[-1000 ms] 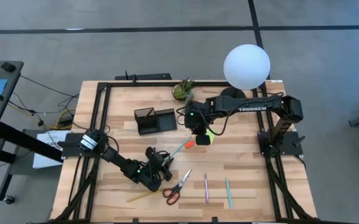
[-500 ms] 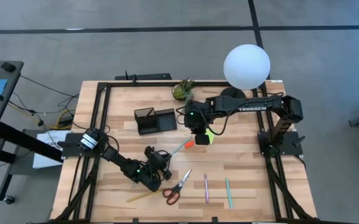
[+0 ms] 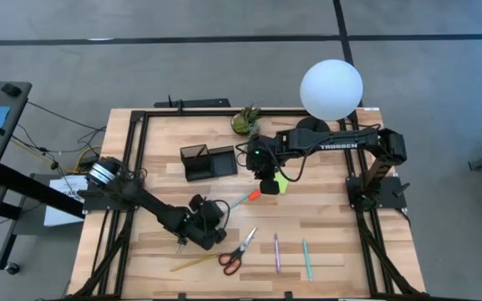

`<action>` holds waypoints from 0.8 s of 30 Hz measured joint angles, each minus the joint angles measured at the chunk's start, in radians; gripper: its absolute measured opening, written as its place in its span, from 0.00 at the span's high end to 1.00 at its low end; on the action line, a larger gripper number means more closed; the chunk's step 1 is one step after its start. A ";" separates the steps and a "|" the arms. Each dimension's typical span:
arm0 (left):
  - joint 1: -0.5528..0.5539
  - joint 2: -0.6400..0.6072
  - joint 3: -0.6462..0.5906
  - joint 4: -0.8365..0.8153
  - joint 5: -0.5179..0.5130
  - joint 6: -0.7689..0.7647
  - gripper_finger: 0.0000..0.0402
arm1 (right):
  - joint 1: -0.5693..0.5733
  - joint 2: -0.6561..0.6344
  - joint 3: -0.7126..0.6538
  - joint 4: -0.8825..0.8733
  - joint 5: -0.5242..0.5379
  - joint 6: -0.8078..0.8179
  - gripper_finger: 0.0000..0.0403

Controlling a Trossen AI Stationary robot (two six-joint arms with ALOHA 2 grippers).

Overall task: Pick and place office supplies into organizer
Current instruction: Put the blue pencil into the black desk organizer

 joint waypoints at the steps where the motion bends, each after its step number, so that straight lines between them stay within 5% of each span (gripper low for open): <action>1: 0.015 -0.026 0.001 -0.048 0.027 0.030 0.98 | 0.000 0.000 0.000 0.010 0.000 0.015 0.90; 15: 0.144 -0.351 0.007 -0.336 0.007 0.241 0.99 | 0.070 0.001 0.000 -0.001 0.003 0.066 0.97; 24: 0.242 -0.580 0.152 -0.883 0.084 0.306 0.99 | 0.150 0.001 0.000 -0.018 0.026 0.120 0.98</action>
